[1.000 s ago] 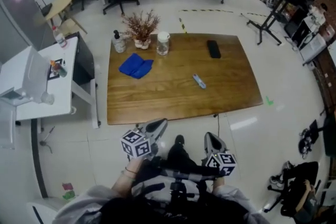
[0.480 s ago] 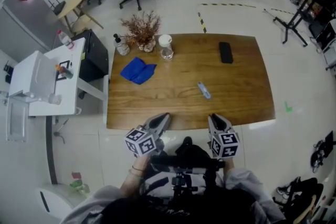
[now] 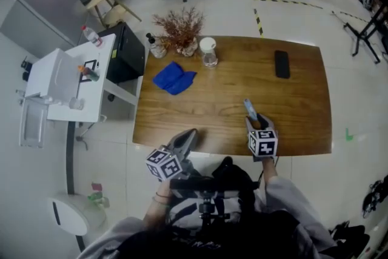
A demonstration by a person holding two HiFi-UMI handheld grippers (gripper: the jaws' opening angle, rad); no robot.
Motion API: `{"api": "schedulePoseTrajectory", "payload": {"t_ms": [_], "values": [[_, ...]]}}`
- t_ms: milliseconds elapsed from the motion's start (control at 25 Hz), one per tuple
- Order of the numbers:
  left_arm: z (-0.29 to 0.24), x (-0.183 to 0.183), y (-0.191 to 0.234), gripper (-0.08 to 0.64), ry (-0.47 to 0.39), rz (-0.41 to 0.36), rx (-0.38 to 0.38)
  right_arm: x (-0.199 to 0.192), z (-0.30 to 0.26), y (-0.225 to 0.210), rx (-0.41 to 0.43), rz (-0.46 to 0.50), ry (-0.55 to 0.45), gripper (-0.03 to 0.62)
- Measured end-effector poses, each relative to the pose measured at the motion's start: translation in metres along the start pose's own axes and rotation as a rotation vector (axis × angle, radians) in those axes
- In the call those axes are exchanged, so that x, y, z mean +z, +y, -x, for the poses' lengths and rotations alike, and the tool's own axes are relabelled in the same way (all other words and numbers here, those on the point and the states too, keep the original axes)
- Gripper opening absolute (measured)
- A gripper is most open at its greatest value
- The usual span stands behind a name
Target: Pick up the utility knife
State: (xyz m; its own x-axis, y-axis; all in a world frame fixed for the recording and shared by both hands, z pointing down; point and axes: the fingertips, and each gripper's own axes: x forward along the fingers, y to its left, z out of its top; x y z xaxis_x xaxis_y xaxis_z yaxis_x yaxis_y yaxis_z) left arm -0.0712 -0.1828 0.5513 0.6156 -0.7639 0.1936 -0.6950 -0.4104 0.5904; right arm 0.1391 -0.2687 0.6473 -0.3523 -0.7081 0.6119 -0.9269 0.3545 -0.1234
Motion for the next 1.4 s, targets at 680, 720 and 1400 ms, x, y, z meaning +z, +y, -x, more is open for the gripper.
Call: {"api": "schedulePoseTrajectory", "payload": {"t_ms": [680,720,1400], "values": [[0.004,0.001,0.027,0.006,0.018,0.039,0.059,-0.018,-0.070,-0.023,-0.034,0.169,0.138,0.163],[0.001,0.002,0.025,0.006,0.020,0.038,0.048,-0.019,-0.070,-0.023,-0.036,0.171,0.152,0.159],[-0.014,0.021,0.008,0.005,-0.002,-0.025,-0.085,0.034,0.022,0.019,0.065,-0.356,-0.139,0.150]]}}
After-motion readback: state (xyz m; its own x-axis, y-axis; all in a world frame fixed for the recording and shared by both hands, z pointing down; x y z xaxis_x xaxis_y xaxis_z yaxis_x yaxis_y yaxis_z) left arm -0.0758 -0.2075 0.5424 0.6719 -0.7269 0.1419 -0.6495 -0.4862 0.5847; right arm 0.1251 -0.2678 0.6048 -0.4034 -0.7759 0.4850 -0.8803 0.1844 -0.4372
